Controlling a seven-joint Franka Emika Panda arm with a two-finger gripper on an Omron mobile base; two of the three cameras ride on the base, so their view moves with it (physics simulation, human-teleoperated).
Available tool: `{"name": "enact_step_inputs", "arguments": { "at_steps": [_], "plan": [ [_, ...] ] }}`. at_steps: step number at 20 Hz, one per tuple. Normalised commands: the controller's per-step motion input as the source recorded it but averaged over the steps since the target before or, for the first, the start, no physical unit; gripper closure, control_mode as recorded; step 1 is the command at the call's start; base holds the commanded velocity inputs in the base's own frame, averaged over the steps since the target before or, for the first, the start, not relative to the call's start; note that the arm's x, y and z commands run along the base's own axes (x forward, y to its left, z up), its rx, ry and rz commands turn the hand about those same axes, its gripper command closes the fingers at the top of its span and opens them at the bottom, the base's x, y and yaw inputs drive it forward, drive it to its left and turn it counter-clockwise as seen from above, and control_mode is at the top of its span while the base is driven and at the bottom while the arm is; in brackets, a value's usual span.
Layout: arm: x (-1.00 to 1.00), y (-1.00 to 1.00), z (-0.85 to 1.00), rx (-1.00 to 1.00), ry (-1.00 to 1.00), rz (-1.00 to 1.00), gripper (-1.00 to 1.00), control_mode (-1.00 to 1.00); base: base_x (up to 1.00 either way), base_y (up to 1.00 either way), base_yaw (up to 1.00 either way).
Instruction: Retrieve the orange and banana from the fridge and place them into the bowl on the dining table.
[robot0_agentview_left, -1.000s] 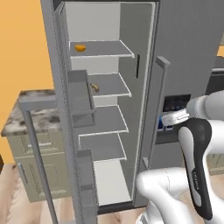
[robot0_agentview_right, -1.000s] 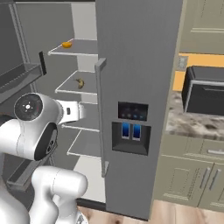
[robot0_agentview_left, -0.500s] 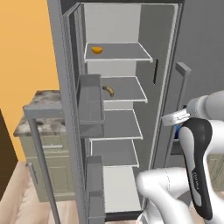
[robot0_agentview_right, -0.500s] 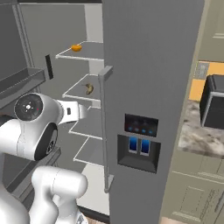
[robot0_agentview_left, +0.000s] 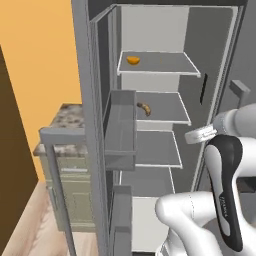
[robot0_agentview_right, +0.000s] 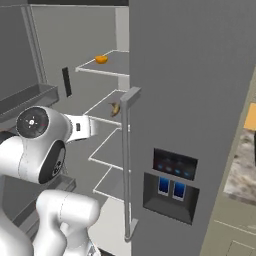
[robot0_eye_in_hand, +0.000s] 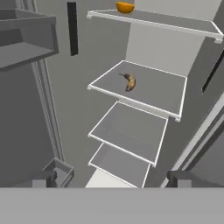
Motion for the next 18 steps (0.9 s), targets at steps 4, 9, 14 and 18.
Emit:
{"name": "enact_step_inputs", "arguments": {
  "at_steps": [4,9,14,18],
  "plan": [
    [0.0,0.0,0.0,0.0,0.0,0.0,-1.0,1.0,0.59,0.06,0.22],
    [0.0,0.0,0.0,0.0,0.0,0.0,-1.0,1.0,0.63,0.0,0.21],
    [0.0,0.0,0.0,0.0,0.0,0.0,-1.0,1.0,0.68,0.13,0.13],
    [0.48,0.14,0.0,0.0,0.0,0.0,-1.0,-1.0,0.17,0.03,0.01]
  ]
}}
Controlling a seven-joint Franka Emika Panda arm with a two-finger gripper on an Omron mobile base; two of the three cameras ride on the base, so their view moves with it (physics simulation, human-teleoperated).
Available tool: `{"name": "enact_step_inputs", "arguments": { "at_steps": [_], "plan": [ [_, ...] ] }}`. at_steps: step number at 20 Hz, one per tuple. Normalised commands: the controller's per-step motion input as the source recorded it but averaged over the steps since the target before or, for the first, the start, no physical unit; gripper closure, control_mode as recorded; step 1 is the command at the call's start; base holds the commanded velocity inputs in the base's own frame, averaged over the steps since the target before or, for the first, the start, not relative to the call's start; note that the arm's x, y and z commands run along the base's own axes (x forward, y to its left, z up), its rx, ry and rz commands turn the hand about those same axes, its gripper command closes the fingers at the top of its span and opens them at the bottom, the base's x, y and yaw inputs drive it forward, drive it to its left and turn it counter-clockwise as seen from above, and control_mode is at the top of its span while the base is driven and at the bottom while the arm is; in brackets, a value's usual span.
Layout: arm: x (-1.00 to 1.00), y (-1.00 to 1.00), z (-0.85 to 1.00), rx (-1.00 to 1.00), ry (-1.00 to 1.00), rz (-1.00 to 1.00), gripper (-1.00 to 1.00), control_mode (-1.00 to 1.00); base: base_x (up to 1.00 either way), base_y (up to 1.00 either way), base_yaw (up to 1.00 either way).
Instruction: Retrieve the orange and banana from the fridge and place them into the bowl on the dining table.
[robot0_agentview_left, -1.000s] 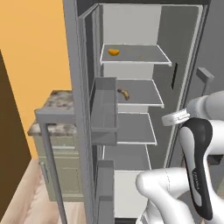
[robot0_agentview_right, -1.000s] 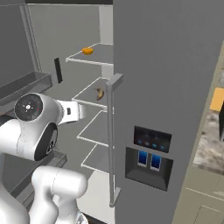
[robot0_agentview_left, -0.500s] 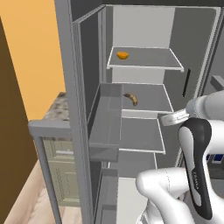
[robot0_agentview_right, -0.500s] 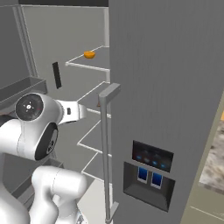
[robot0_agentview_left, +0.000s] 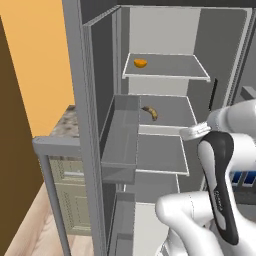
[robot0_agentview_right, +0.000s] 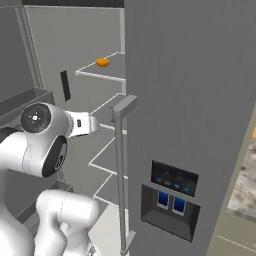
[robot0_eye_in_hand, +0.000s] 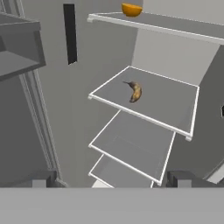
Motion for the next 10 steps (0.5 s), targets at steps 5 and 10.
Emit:
{"name": "enact_step_inputs", "arguments": {
  "at_steps": [5,10],
  "plan": [
    [0.57,0.13,0.01,0.0,0.0,0.0,-1.0,-1.0,0.0,0.0,0.0],
    [0.54,0.0,0.11,0.0,0.0,0.0,-1.0,-1.0,0.0,0.0,0.0]
  ]
}}
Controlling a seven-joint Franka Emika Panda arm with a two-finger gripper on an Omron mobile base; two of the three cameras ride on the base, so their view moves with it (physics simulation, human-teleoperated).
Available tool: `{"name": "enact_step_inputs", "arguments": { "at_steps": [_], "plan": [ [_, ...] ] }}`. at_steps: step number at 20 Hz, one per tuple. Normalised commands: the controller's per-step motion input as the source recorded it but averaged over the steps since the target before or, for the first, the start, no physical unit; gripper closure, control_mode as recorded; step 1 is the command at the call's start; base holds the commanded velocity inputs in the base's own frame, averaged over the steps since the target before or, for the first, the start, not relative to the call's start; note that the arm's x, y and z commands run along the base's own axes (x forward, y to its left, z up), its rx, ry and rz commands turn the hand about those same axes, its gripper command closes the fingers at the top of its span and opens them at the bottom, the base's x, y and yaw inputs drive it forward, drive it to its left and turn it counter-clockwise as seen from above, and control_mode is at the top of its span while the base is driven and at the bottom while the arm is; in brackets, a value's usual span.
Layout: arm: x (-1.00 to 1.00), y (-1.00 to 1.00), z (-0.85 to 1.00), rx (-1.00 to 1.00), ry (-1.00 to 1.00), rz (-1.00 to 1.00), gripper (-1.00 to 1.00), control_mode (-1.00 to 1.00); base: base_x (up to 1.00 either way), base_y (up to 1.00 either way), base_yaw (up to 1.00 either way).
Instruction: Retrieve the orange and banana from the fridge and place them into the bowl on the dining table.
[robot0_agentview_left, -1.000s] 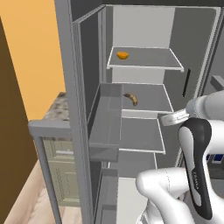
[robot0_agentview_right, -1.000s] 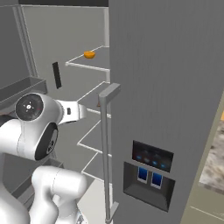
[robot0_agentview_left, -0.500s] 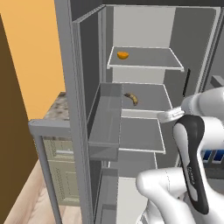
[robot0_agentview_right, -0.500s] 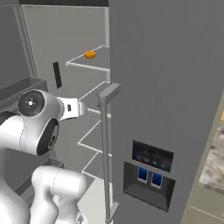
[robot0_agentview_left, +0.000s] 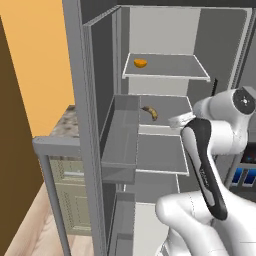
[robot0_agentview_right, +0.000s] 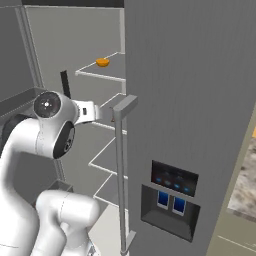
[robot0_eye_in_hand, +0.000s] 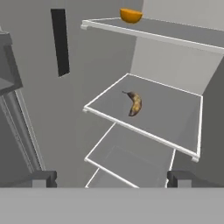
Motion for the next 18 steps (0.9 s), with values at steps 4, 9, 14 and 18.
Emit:
{"name": "enact_step_inputs", "arguments": {
  "at_steps": [4,9,14,18],
  "plan": [
    [0.51,0.0,0.38,0.0,0.0,0.0,-1.0,-1.0,0.0,0.0,0.0],
    [0.55,0.0,0.5,0.0,0.0,0.0,-1.0,-1.0,0.0,0.0,0.0],
    [0.3,0.0,0.23,0.0,0.0,0.0,-1.0,-1.0,0.0,0.0,0.0],
    [0.32,0.0,0.24,0.0,0.0,0.0,-1.0,-1.0,0.0,0.0,0.0]
  ]
}}
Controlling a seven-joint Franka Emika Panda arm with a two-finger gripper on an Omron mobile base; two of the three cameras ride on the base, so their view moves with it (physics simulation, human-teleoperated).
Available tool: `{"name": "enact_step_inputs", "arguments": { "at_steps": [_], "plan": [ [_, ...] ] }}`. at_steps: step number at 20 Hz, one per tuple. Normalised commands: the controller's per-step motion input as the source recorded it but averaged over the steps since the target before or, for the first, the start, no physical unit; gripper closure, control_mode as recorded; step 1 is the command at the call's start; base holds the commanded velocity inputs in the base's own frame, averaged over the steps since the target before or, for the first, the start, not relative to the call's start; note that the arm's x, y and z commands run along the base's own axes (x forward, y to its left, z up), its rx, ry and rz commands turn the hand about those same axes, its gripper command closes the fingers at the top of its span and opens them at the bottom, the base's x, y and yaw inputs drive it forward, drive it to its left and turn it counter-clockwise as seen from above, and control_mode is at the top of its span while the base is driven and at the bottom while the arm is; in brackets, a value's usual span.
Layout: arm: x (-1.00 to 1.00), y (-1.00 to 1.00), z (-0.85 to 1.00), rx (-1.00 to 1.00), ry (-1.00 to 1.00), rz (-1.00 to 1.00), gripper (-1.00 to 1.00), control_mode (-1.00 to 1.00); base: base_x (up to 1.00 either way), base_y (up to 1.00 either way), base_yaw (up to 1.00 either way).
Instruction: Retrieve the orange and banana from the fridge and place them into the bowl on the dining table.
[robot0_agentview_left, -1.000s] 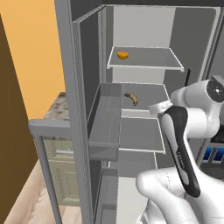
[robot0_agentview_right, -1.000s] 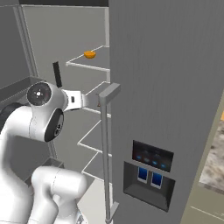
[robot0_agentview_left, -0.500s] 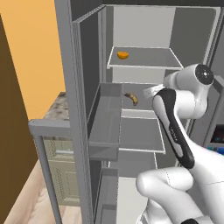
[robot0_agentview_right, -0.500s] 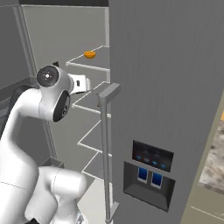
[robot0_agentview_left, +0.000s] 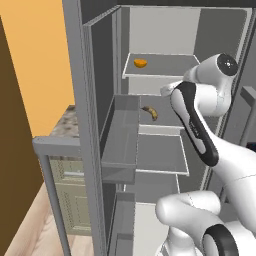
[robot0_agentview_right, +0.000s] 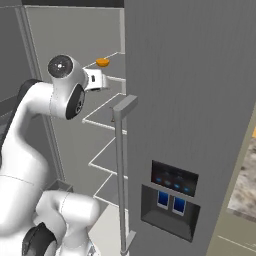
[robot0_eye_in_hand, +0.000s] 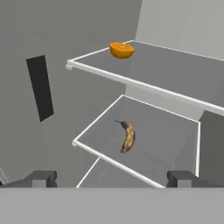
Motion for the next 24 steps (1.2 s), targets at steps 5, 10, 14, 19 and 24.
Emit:
{"name": "enact_step_inputs", "arguments": {
  "at_steps": [5,10,14,19,24],
  "plan": [
    [0.41,0.0,0.22,0.0,0.0,0.0,-1.0,-1.0,0.0,0.0,0.0],
    [0.29,0.0,0.17,0.0,0.0,0.0,-1.0,-1.0,0.0,0.0,0.0],
    [0.27,0.0,0.03,0.0,0.0,0.0,-1.0,-1.0,0.0,0.0,0.0],
    [0.28,0.0,0.0,0.0,-0.07,0.0,-1.0,-1.0,0.0,0.0,0.0],
    [0.2,0.02,0.0,0.0,-0.12,0.0,-1.0,-1.0,0.0,0.0,0.0]
  ]
}}
